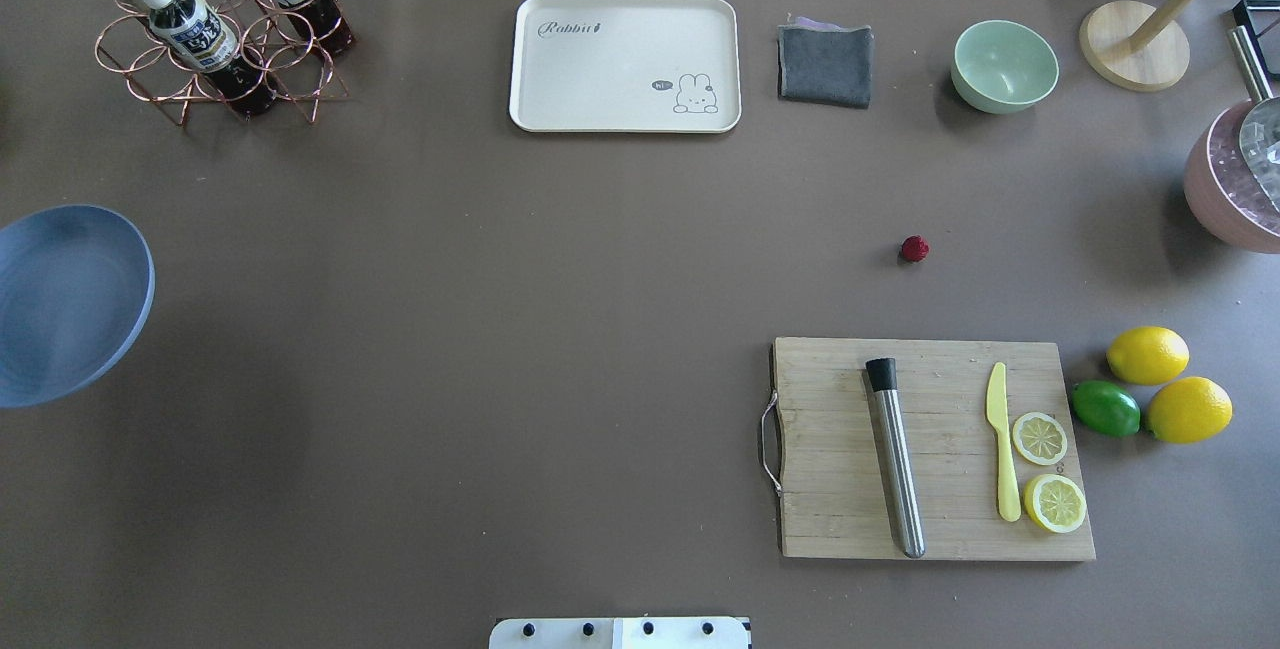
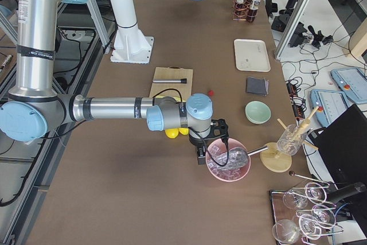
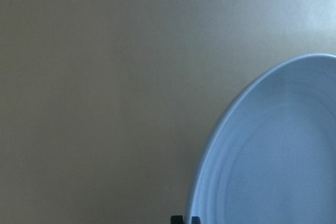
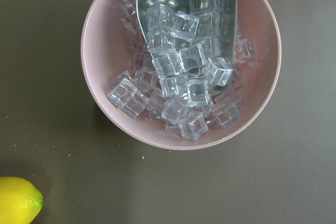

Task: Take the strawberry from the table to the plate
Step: 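Carry the blue plate with the left gripper to the table center and set it down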

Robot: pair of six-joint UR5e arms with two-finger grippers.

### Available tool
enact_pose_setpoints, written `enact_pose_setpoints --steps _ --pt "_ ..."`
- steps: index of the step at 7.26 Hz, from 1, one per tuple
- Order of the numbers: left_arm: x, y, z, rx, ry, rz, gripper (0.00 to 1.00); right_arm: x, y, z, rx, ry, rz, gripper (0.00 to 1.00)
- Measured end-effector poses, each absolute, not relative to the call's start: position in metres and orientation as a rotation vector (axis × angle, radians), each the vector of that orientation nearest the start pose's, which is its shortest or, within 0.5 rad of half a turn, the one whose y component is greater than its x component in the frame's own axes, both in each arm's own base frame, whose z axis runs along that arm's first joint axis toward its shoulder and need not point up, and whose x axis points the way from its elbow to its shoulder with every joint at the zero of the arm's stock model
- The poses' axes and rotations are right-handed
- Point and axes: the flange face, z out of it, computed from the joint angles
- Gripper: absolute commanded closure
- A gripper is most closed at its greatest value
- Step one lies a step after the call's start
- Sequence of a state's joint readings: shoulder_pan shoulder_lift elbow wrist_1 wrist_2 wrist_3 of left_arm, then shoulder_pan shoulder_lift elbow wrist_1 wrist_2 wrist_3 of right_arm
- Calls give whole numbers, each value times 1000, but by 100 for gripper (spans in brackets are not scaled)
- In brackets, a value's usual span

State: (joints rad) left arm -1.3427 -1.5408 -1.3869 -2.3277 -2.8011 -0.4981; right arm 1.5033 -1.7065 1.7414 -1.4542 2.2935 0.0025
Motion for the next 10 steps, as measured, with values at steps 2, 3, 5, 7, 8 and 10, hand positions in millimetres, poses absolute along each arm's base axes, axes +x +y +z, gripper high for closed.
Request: enact_pose_setpoints --steps 2,3,5,7,8,10 --pt "92 -511 543 64 1279 33 100 37 -443 631 114 -731 -115 0" --pt "127 -528 493 76 1278 28 100 37 -442 630 112 -738 -115 0" --pt "229 -546 412 93 1267 58 100 36 -439 631 107 -758 -114 0" --pt "353 -543 341 112 1231 83 100 35 -437 633 99 -770 -112 0" --pt "400 -539 317 120 1212 95 100 35 -436 634 97 -772 -111 0" --pt "470 -536 293 142 1179 113 100 35 -435 635 96 -773 -111 0"
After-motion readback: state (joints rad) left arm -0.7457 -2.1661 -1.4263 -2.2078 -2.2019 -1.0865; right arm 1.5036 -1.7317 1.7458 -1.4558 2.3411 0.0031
